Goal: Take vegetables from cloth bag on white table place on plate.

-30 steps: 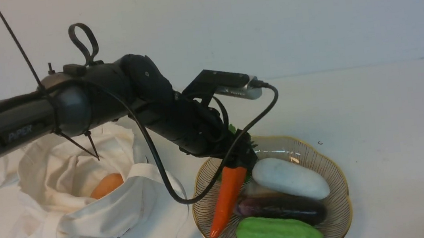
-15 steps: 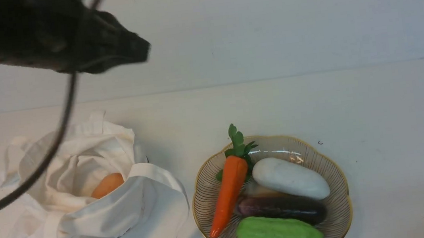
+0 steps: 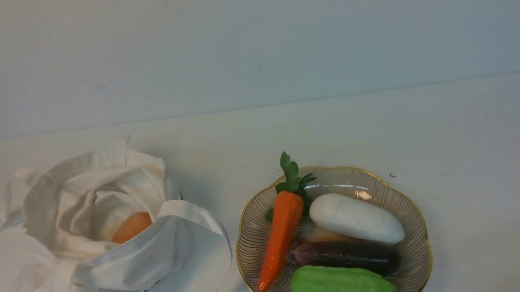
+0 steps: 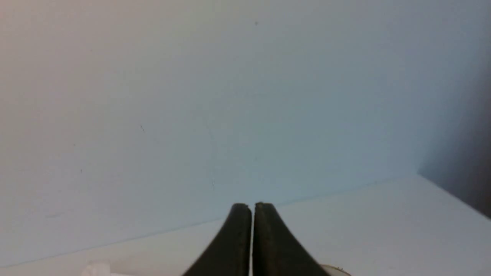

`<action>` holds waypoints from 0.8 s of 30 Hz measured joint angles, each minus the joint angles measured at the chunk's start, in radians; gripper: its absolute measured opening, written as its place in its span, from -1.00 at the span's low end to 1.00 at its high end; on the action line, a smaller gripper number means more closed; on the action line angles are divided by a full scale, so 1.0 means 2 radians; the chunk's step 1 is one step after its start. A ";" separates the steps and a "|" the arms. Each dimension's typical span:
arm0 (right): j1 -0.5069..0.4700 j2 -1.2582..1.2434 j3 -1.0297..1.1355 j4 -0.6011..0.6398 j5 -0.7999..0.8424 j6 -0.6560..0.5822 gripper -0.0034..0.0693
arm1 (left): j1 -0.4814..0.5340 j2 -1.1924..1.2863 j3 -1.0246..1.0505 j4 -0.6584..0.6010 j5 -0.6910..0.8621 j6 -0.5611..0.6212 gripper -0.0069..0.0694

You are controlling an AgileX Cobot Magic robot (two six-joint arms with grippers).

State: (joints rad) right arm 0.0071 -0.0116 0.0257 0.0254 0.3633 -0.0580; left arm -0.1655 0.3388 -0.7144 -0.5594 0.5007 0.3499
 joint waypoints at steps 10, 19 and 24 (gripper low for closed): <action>0.000 0.000 0.000 0.000 0.000 0.000 -0.95 | 0.001 -0.159 0.123 0.000 -0.007 -0.009 -0.83; 0.000 0.000 0.000 0.000 0.000 0.000 -0.95 | 0.002 -0.178 0.132 0.026 -0.003 0.026 -0.83; 0.000 0.000 0.000 0.000 0.000 0.000 -0.95 | 0.002 -0.179 0.143 0.048 -0.005 0.039 -0.83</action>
State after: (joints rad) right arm 0.0071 -0.0116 0.0257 0.0254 0.3633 -0.0580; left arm -0.1624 -0.0185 -0.4294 -0.4632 0.4898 0.4277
